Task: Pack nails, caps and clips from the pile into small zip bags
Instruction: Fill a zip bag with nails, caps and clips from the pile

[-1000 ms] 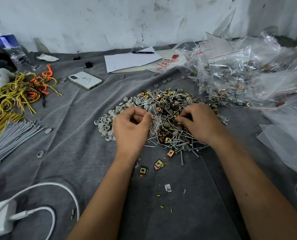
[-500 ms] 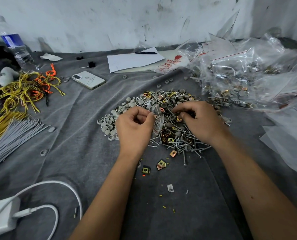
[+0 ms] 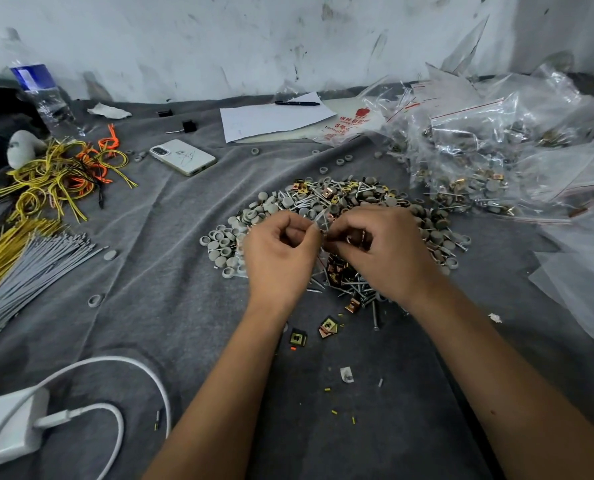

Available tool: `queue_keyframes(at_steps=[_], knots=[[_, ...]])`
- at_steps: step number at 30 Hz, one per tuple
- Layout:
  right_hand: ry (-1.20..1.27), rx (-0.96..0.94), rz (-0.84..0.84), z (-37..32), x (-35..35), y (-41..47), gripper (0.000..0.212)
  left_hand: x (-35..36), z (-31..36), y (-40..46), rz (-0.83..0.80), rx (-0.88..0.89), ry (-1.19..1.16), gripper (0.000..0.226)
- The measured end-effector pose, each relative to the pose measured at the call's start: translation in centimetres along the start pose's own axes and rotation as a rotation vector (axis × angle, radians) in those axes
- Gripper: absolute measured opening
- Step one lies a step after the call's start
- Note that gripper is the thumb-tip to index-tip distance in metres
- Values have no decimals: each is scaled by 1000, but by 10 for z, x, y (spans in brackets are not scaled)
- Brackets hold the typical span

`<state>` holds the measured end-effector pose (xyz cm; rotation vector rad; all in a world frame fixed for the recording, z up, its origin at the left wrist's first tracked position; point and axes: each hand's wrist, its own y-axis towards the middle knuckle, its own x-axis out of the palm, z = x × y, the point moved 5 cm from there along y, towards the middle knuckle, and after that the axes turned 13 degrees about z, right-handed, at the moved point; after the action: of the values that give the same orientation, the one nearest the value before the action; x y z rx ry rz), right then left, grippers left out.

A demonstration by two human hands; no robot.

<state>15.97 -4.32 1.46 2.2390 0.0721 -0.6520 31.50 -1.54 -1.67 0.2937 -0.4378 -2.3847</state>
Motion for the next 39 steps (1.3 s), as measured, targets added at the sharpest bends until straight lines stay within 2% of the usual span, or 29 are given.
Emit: queue_keyframes(at_steps=[4, 9, 14, 16, 19, 23, 25, 29, 39], knots=[[-57, -66, -58, -2, 9, -2, 16, 1, 0, -1, 1, -9, -21, 16], [-88, -23, -7, 5, 3, -1, 16, -1, -3, 1, 10, -50, -53, 18], [-149, -10, -176, 12, 6, -2, 38, -3, -7, 2, 50, -72, -87, 14], [-154, -3, -177, 13, 5, -2, 36, -5, -6, 2, 69, -72, -89, 17], [-134, 74, -72, 17, -3, 0, 26, -9, -6, 5, 117, -83, -81, 17], [-317, 165, 50, 37, -18, 3, 20, -12, -6, 6, 147, -106, -90, 23], [-408, 194, -13, 45, -17, 2, 20, -11, -5, 5, 138, -98, -79, 22], [-504, 222, -186, 51, -6, -5, 37, -9, -5, 4, 107, -90, -66, 19], [-487, 259, -121, 54, -1, 2, 32, -7, -3, 1, 94, -96, -34, 20]])
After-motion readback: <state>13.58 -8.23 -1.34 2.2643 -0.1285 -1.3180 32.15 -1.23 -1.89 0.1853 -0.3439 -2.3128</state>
